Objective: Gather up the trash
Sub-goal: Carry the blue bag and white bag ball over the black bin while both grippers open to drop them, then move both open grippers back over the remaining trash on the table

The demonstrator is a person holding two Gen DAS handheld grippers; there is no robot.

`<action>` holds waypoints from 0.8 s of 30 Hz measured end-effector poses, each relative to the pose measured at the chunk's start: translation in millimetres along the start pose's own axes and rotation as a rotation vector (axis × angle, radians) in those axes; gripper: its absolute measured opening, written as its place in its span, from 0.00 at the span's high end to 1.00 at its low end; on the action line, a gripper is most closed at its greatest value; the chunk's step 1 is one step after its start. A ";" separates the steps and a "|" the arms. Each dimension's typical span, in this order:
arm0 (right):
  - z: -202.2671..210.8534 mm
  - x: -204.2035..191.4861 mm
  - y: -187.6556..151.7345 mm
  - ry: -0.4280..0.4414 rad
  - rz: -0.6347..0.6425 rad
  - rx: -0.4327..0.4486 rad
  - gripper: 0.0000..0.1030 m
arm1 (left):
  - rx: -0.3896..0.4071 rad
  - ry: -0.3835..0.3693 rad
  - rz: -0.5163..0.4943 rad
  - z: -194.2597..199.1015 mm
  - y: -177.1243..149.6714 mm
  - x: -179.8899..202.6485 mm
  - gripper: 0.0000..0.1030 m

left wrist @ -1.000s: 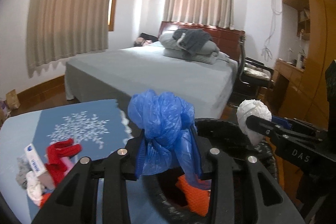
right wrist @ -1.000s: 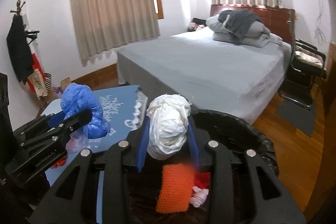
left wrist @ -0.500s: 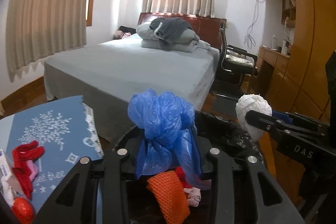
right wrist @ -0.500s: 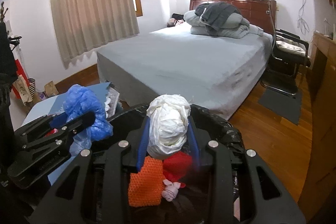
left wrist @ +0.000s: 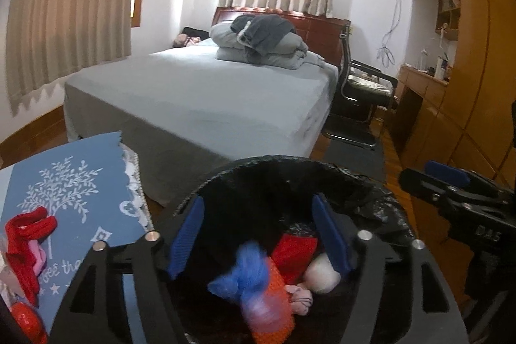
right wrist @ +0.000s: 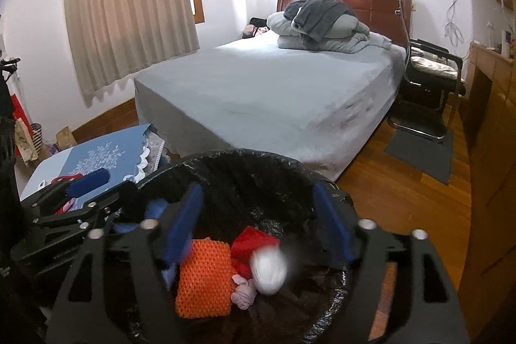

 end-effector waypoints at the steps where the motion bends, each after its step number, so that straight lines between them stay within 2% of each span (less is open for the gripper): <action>1: 2.2 -0.9 0.9 -0.002 0.000 0.008 0.13 | 0.005 0.008 0.003 2.5 1.1 -3.6 0.29; 4: 6.0 -3.7 3.1 0.004 -0.005 0.015 0.08 | 0.023 0.046 -0.002 11.6 5.3 -13.3 0.22; 11: 17.7 -23.6 9.2 0.042 0.005 0.034 0.05 | 0.067 0.141 0.013 49.2 9.9 -43.4 0.08; 24: 13.3 -85.2 7.3 0.131 0.049 0.019 0.05 | 0.086 0.315 0.060 109.3 -11.7 -109.4 0.06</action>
Point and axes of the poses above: each gripper's, at about its wrist camera, not at the fingertips, and z roughly against the way its jaws point, x to its right, y to its top, the point moved 4 cm from there along -z, roughly the way its jaws point, and after that the axes turned 6 degrees about x, right-handed, at the moved point
